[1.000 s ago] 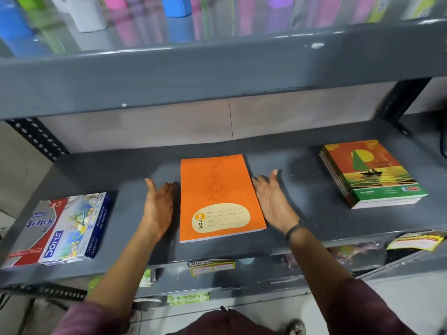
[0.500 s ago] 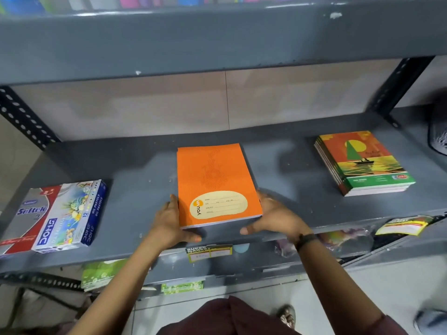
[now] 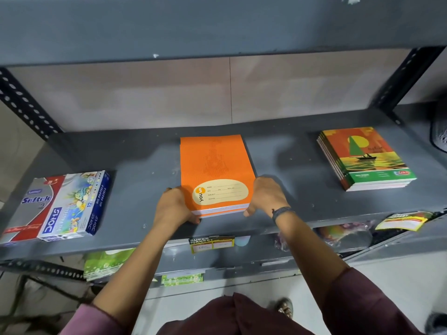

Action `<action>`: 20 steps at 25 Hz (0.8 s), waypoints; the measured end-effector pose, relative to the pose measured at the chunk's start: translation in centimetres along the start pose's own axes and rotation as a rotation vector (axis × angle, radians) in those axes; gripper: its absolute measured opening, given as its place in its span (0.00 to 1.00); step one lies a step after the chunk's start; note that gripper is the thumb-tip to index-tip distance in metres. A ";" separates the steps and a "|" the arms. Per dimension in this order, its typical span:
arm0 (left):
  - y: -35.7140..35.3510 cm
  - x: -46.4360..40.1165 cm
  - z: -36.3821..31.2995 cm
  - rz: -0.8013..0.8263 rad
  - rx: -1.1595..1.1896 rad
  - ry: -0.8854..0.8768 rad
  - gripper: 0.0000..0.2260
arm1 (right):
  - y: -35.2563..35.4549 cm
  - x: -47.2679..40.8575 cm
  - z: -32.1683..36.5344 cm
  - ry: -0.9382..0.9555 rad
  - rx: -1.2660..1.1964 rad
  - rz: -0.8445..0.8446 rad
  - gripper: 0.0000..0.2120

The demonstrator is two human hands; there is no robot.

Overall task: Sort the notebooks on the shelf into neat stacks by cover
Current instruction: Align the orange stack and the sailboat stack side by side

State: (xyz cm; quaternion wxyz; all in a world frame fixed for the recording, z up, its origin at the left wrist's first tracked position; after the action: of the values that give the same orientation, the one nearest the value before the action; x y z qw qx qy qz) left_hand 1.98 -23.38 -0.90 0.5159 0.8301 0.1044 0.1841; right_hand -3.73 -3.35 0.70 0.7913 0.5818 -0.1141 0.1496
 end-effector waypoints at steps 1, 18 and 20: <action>0.1 0.3 -0.1 -0.019 0.000 -0.001 0.25 | 0.0 0.1 0.0 -0.010 0.005 -0.004 0.27; 1.7 0.3 2.3 0.322 0.870 0.070 0.36 | 0.2 1.4 -3.0 0.163 -1.043 0.298 0.22; 0.7 -0.6 2.8 0.146 1.119 0.264 0.29 | -0.5 1.0 -3.2 0.095 -1.268 0.173 0.17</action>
State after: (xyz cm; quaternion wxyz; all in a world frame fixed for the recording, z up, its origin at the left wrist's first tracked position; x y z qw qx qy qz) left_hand 2.61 -26.16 -1.55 -0.0328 0.9517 0.1915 0.2379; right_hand -2.56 -0.37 -0.30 0.9709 -0.0177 -0.1917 0.1421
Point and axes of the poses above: each hand's wrist, its own x-axis away from the middle knuckle, its own y-axis out of the back of the hand, z = x × y, the point moved 3 cm from there along -x, towards the middle knuckle, and after that the axes turned 8 degrees about -z, right-handed, at the moved point
